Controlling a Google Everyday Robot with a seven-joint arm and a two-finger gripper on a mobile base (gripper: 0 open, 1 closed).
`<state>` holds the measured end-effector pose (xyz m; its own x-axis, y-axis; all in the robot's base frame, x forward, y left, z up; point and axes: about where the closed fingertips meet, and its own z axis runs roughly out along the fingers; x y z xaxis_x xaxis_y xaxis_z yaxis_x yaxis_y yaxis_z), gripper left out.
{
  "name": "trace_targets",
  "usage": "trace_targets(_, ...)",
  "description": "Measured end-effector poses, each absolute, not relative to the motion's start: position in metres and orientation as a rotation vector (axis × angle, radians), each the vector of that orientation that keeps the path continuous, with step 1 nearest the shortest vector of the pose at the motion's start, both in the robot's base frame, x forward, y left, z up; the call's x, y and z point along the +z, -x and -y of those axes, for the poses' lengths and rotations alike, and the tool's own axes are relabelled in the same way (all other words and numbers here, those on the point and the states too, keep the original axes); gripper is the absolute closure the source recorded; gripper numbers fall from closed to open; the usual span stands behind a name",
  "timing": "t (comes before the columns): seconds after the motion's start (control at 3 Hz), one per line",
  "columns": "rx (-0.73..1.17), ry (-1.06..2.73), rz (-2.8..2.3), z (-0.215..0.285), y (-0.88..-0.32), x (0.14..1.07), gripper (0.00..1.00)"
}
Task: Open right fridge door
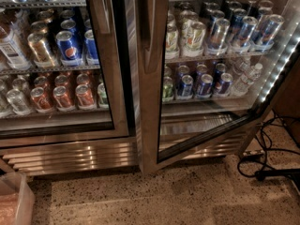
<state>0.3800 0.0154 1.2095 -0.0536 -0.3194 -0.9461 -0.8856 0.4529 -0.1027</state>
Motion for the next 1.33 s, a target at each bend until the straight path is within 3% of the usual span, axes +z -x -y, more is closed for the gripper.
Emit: trace_targets(1.33, 0.649, 1.071, -1.613, -0.0154, -0.38, 1.2095, 0.0)
